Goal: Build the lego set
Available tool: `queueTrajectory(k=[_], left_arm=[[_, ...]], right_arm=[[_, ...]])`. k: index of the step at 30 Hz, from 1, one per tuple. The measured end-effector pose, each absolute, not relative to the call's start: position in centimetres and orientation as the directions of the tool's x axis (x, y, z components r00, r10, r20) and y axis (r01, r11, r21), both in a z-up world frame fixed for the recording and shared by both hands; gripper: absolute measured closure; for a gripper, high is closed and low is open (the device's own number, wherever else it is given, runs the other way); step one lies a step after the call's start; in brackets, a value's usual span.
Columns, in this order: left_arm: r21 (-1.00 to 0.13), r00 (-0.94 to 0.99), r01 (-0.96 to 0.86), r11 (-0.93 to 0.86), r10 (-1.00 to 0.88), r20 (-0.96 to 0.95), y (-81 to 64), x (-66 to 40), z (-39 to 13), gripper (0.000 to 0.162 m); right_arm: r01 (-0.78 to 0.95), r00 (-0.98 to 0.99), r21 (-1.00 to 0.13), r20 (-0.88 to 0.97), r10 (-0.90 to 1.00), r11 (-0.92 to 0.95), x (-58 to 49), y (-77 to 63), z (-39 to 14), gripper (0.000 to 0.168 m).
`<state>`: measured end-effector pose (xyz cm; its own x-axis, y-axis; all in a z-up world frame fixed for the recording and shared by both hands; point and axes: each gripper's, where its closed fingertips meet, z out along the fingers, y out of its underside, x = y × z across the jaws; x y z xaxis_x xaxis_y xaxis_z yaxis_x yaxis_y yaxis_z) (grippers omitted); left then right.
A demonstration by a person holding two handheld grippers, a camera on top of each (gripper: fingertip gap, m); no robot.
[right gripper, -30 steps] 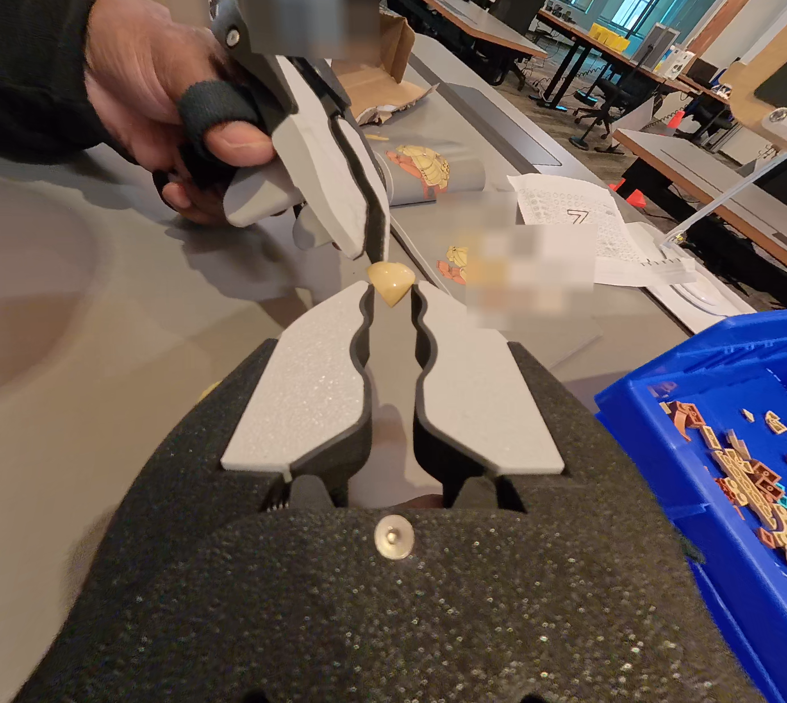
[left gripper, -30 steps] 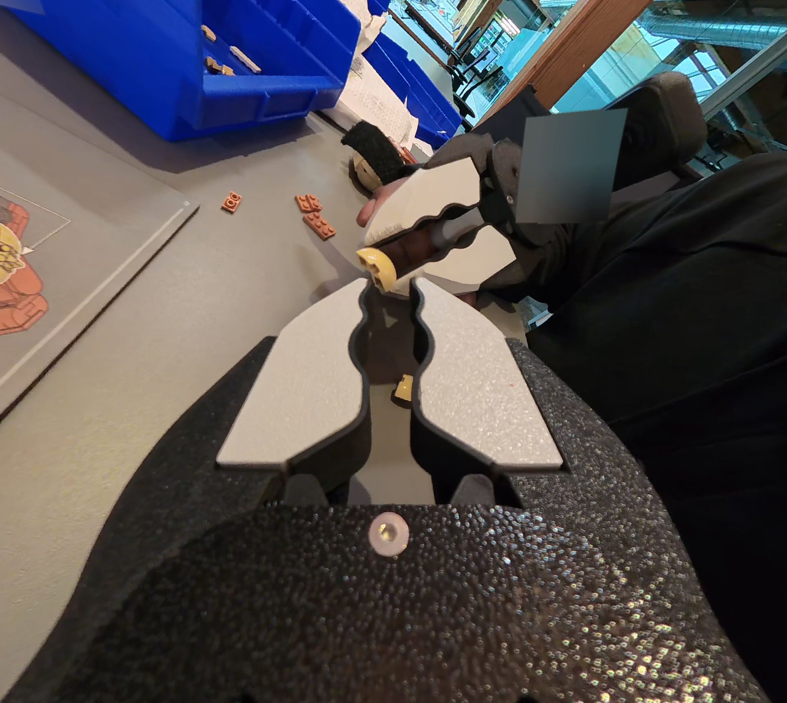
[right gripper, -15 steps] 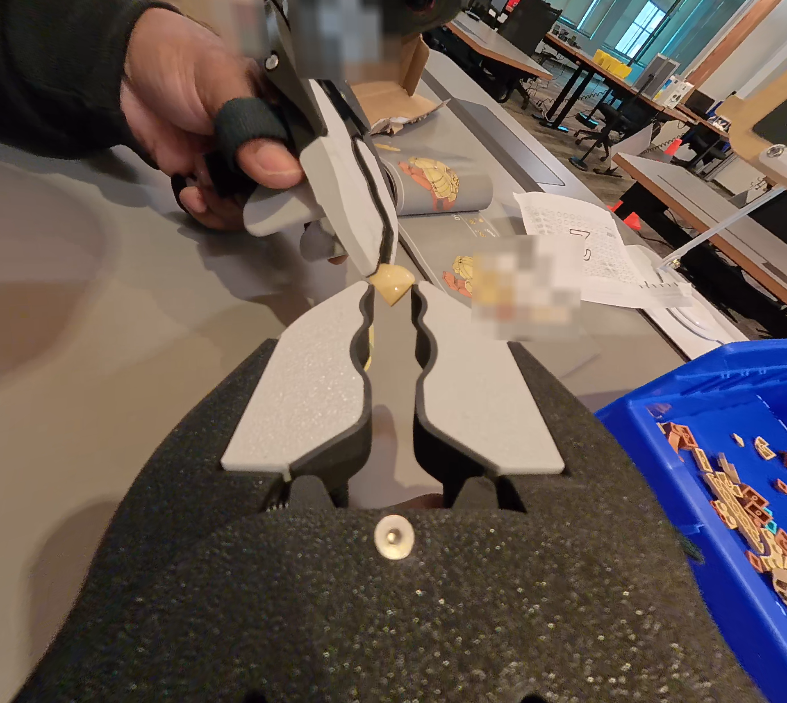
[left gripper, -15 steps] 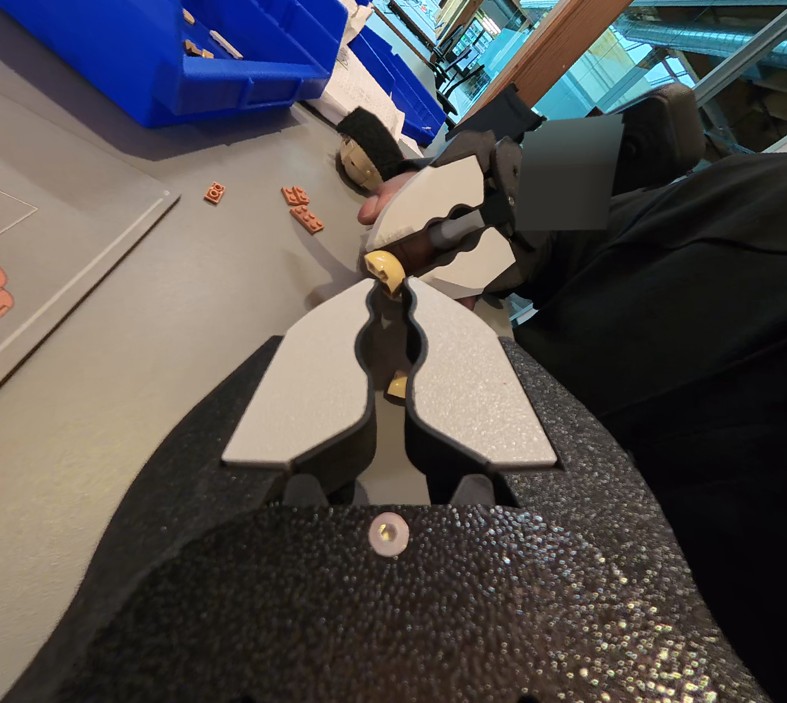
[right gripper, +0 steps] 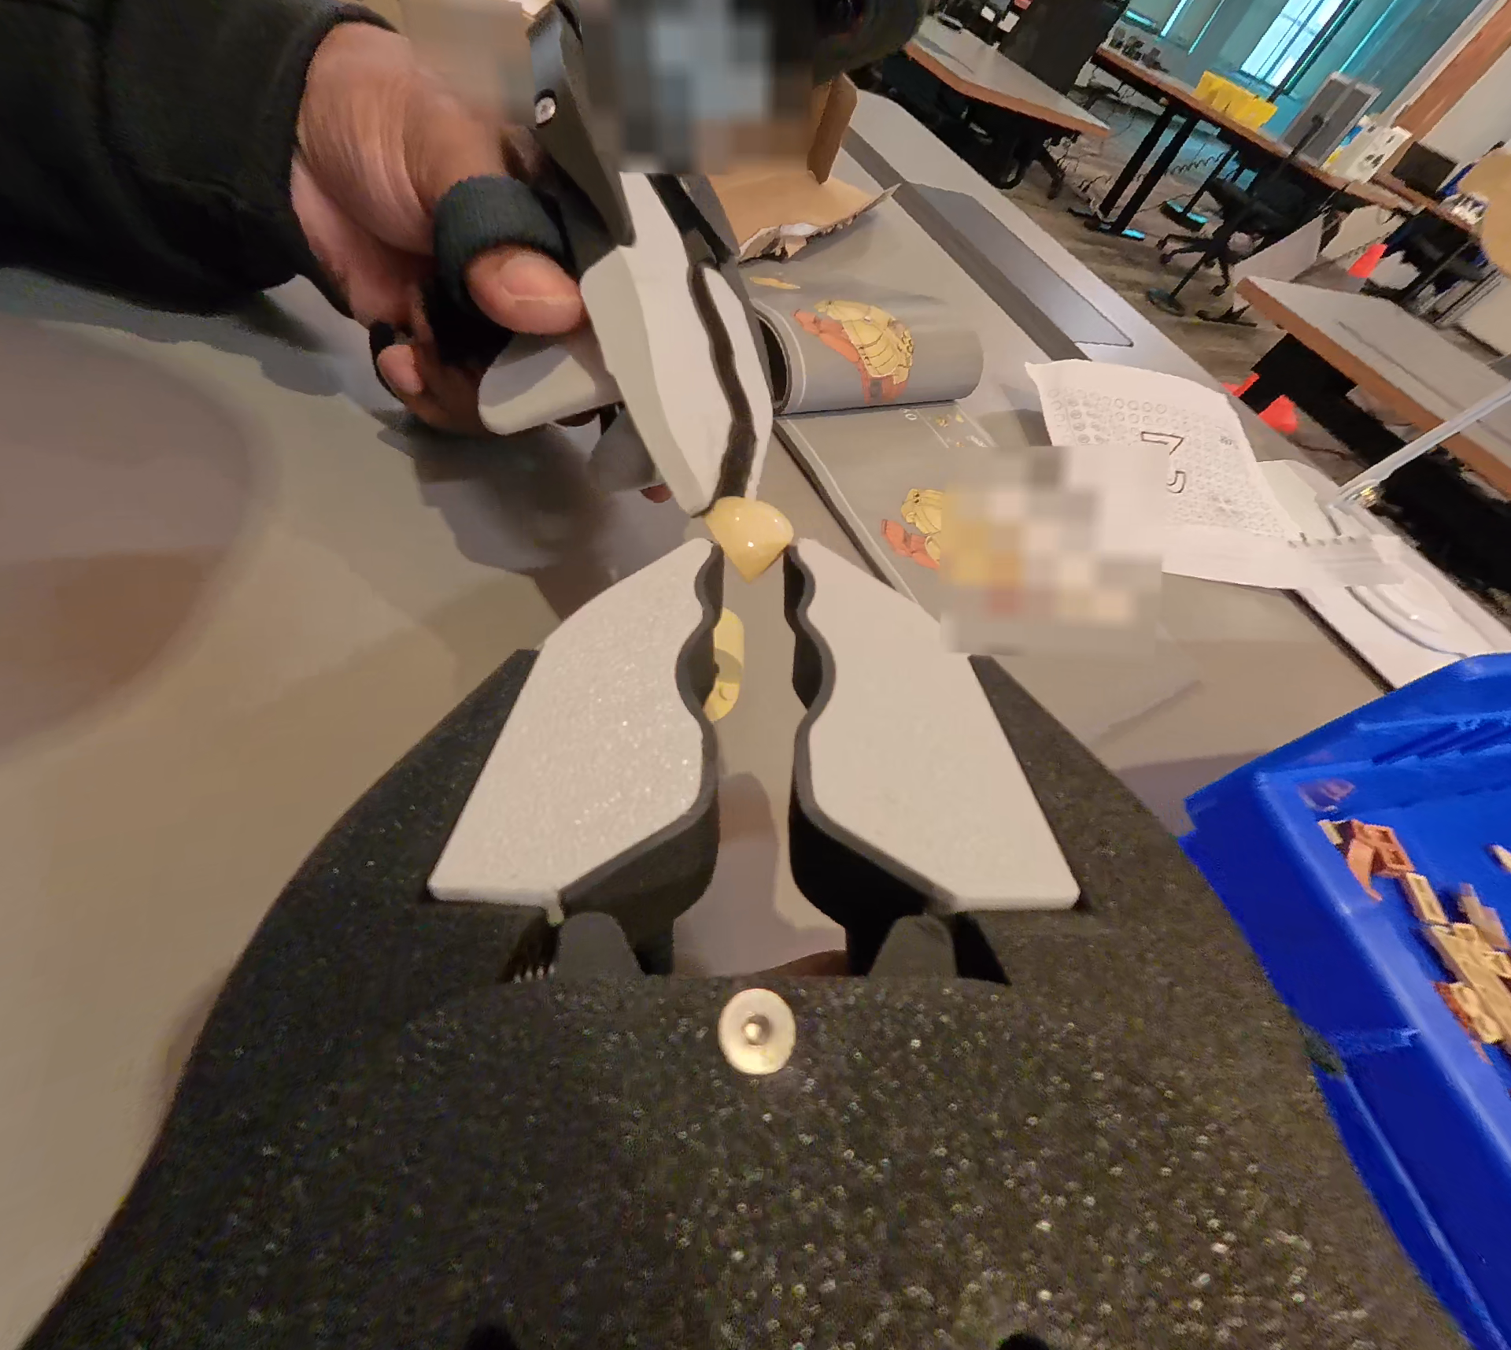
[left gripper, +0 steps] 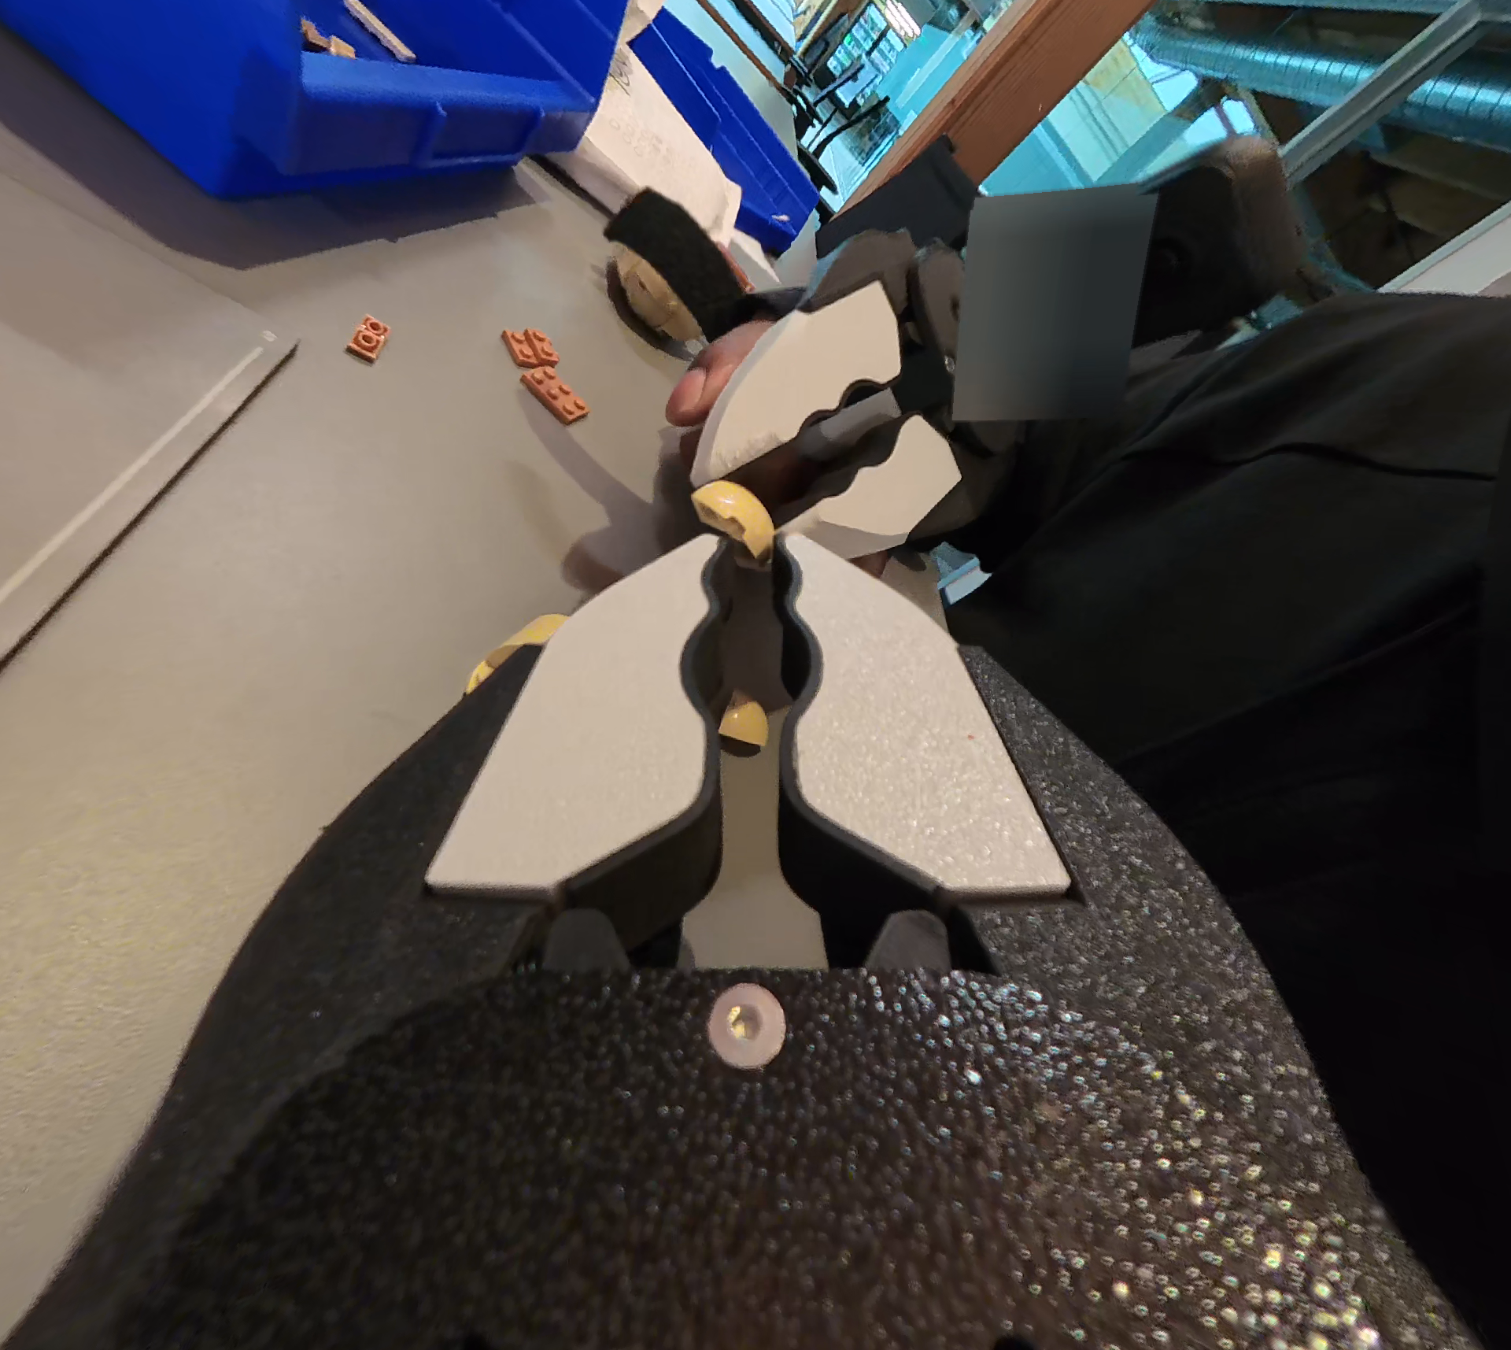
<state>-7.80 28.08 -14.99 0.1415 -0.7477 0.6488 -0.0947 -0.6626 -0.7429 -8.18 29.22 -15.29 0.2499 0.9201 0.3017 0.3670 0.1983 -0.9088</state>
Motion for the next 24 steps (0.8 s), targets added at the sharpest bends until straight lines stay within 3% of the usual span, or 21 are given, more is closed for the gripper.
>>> queueTrajectory(k=[4,10,18,24], left_arm=[[-0.771,0.153,-0.196,-0.605,-0.796,0.586,27.5,-8.6,-15.1,0.147],[-0.735,0.410,-0.502,-0.457,-0.873,0.263,29.4,-11.4,-19.8,0.139],[-0.688,0.398,-0.620,-0.377,-0.907,0.138,29.4,-11.2,-21.9,0.140],[-0.701,0.366,-0.639,-0.317,-0.927,0.086,29.0,-10.0,-22.1,0.153]], right_arm=[[0.370,0.288,-0.921,0.235,0.928,0.119,-7.7,30.2,-15.6,0.155],[0.420,0.300,-0.907,0.137,0.944,-0.002,-7.1,31.1,-17.0,0.155],[0.521,0.255,-0.851,0.079,0.964,-0.068,-6.7,30.6,-18.8,0.155],[0.548,0.233,-0.831,0.045,0.971,-0.093,-6.7,30.1,-19.4,0.155]])
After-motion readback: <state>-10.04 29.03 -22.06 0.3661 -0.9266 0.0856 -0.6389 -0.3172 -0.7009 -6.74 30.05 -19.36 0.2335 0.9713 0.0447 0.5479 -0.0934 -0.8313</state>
